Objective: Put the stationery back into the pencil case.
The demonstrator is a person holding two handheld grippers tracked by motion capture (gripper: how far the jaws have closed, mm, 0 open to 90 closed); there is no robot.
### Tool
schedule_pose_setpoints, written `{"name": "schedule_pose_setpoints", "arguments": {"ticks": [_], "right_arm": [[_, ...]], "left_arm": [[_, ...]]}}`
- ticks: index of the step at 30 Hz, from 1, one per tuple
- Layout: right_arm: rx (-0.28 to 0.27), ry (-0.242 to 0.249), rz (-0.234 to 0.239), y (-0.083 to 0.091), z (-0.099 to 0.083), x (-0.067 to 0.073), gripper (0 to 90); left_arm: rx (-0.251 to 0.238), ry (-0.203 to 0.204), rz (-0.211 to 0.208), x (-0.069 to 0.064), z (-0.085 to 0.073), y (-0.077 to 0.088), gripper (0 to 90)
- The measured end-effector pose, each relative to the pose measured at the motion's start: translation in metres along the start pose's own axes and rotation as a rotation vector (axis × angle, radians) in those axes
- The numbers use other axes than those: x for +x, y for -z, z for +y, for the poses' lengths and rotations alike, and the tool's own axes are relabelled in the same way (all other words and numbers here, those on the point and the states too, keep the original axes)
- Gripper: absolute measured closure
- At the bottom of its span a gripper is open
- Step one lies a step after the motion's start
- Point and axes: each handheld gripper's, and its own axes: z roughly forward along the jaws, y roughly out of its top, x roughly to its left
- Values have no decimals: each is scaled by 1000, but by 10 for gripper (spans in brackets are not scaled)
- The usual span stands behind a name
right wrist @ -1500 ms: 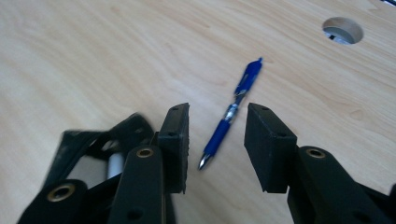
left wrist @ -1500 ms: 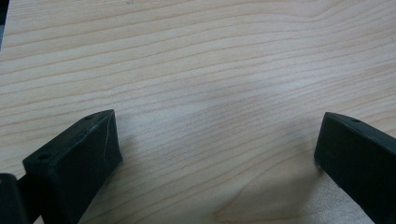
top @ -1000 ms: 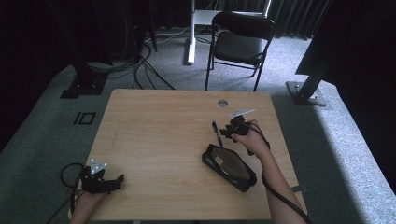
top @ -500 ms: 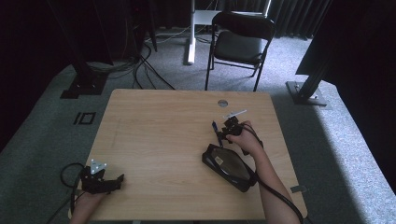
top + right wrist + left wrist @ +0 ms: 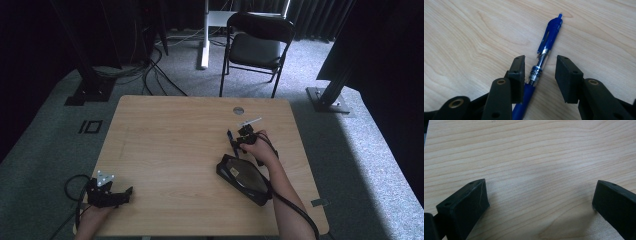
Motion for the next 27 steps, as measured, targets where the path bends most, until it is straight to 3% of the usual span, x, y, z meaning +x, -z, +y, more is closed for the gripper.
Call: {"name": "schedule_pose_setpoints", "arguments": {"ticks": [11,16,22,27], "right_arm": [[31,13,-49,-6,1,2,663],[44,-20,-65,-6,-1,-2,678],[45,-20,-94,-5,-1,-1,748],[48,-62,-99,-5,-1,-1,789]], "left_arm": [[0,0,0,0,0,0,5],[-1,0,0,0,0,0,5],[0,0,0,0,0,0,5],[0,0,0,0,0,0,5]]}}
